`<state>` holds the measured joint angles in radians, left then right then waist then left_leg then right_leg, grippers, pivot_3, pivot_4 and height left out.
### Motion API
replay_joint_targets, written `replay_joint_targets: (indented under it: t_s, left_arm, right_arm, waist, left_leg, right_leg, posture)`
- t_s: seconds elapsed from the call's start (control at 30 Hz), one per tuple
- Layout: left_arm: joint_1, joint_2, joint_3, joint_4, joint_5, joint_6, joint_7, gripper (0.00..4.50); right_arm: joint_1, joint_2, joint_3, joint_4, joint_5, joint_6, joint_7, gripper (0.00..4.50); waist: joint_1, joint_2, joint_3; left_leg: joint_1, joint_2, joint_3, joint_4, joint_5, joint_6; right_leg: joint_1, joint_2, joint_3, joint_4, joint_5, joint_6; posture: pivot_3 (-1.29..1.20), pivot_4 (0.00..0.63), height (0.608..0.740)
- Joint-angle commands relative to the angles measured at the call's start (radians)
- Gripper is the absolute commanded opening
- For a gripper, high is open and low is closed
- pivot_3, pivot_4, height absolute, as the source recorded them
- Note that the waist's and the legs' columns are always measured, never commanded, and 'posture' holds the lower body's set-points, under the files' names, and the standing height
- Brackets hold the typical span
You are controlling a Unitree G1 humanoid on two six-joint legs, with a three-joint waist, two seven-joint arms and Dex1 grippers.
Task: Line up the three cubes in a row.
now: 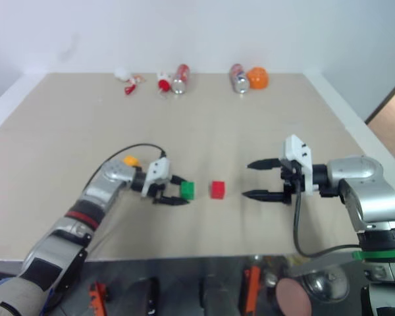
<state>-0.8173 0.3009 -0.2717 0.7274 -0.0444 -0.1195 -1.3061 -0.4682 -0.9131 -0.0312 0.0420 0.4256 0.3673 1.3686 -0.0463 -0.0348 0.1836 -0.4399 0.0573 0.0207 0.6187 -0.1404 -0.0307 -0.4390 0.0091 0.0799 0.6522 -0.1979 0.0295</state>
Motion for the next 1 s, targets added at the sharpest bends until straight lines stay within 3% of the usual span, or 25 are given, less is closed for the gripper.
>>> replay_joint_targets:
  t_s: [0.03,0.37,0.7,0.83,1.0]
  left_arm:
    - [-0.005,0.006,-0.003,0.030,0.033,-0.045,0.034,4.48]
    - [0.025,0.064,0.040,-0.090,-0.035,0.062,0.003,4.48]
    - [0.091,0.237,0.052,-0.360,-0.138,0.331,-0.141,4.48]
    - [0.134,0.286,0.107,-0.503,-0.235,0.478,-0.146,4.48]
    - [0.204,0.323,0.236,-0.678,-0.351,0.640,-0.035,4.48]
  right_arm:
    - [-0.002,-0.003,-0.021,-0.026,0.009,-0.012,-0.004,4.19]
    - [-0.031,-0.006,-0.014,-0.007,0.005,-0.013,0.009,4.19]
    - [-0.109,0.006,0.028,0.050,-0.016,-0.031,0.037,4.19]
    - [-0.141,0.019,0.043,0.071,-0.026,-0.037,0.045,4.19]
    - [-0.172,0.037,0.058,0.090,-0.036,-0.042,0.052,4.19]
  waist:
    - [0.000,0.000,0.000]
    - [-0.005,0.000,0.000]
    - [-0.009,0.000,0.000]
    - [-0.009,0.000,0.000]
    - [-0.009,0.000,0.000]
  left_leg:
    - [0.000,0.000,0.000,0.000,0.000,0.000]
    - [0.001,0.000,0.000,0.000,0.000,0.000]
    - [0.000,0.000,0.000,-0.001,0.000,0.000]
    - [0.000,0.000,0.000,-0.001,-0.001,0.000]
    - [0.000,0.001,0.000,-0.001,-0.001,0.000]
  right_leg:
    - [0.000,0.000,0.000,0.000,0.000,0.000]
    - [0.000,0.000,0.001,0.000,0.000,0.000]
    - [-0.001,0.001,0.002,0.000,0.000,-0.001]
    - [-0.002,0.001,0.002,0.000,0.000,-0.001]
    - [-0.002,0.001,0.002,0.000,0.000,-0.001]
  posture:
    - [0.00,0.150,0.740]
    - [0.00,0.150,0.740]
    - [0.00,0.150,0.740]
    - [0.00,0.150,0.740]
    - [0.00,0.150,0.740]
